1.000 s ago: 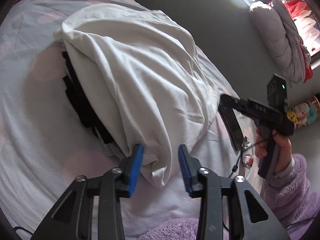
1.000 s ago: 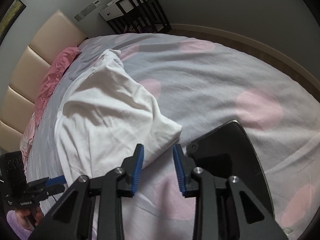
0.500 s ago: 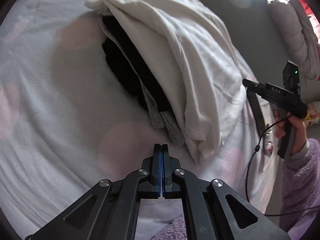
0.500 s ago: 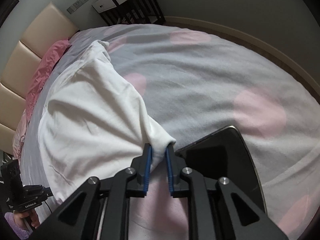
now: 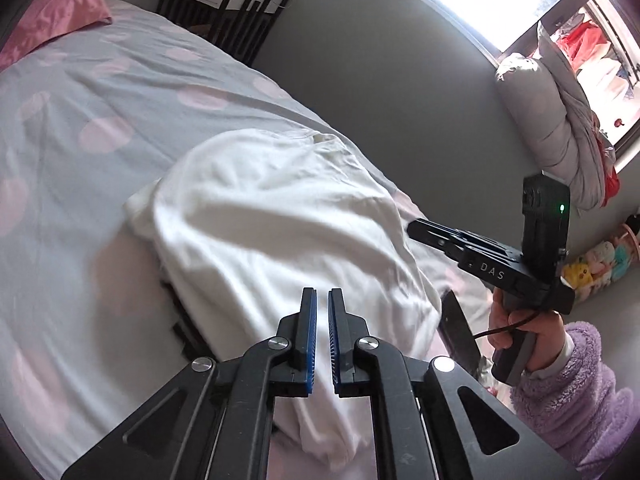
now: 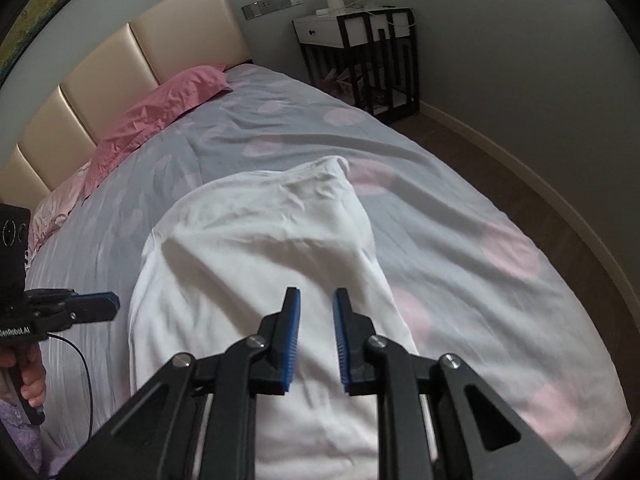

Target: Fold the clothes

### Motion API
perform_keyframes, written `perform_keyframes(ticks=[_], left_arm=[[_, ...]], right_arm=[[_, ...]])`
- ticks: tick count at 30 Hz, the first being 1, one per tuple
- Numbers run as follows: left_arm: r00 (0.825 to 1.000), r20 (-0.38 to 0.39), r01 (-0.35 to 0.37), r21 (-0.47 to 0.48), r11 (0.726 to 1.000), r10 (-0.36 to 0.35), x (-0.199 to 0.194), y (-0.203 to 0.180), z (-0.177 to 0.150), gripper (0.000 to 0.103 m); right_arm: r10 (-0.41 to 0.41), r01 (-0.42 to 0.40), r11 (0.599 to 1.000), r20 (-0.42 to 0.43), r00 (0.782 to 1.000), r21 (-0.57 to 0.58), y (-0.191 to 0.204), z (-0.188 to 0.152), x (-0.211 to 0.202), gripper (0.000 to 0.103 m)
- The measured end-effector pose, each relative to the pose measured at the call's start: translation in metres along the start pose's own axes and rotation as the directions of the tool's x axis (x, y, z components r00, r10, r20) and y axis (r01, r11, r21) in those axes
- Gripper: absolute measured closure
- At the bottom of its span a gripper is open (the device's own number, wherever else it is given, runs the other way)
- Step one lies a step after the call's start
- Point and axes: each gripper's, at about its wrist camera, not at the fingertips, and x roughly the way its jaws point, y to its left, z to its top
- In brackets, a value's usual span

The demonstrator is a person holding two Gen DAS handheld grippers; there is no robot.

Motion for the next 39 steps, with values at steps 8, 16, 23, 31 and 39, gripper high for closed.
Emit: perform_keyframes(ticks=[8,16,23,31,39], left_arm=[[0.99,-0.096,-0.099,0.017,0.995,0.1,0.041,0.015,-0.006,0.098],[0.986,-0.099,-0.132,0.01,0.991,0.132,0.024,0.023,-0.019,0.1],[0.974,-0.047,-0.22,0.036,0.975,0.222,-0.021,0.011,-0.029,0.1],[0.94,0.149,-0.321,0.078,0.944,0.307,-0.109,-0.049,-0.049,0.047],[0.9,0.264,-0.388,0.116,0.914,0.348,-0.163,-0.097,-0.085,0.022]], right_arm=[[-0.038,0.034,0.998,-0.078,0.996,-0.056,0.0,0.018,0.053,0.095],[-0.142,0.147,0.989,-0.156,0.977,0.02,-0.043,0.011,0.076,0.098],[-0.2,0.203,0.978,-0.082,0.976,0.036,-0.031,0.003,0.011,0.092],[-0.134,0.134,0.991,0.018,0.991,0.022,0.045,-0.019,-0.09,0.092],[-0.193,0.192,0.981,0.044,0.98,0.024,0.113,-0.067,-0.155,0.064]])
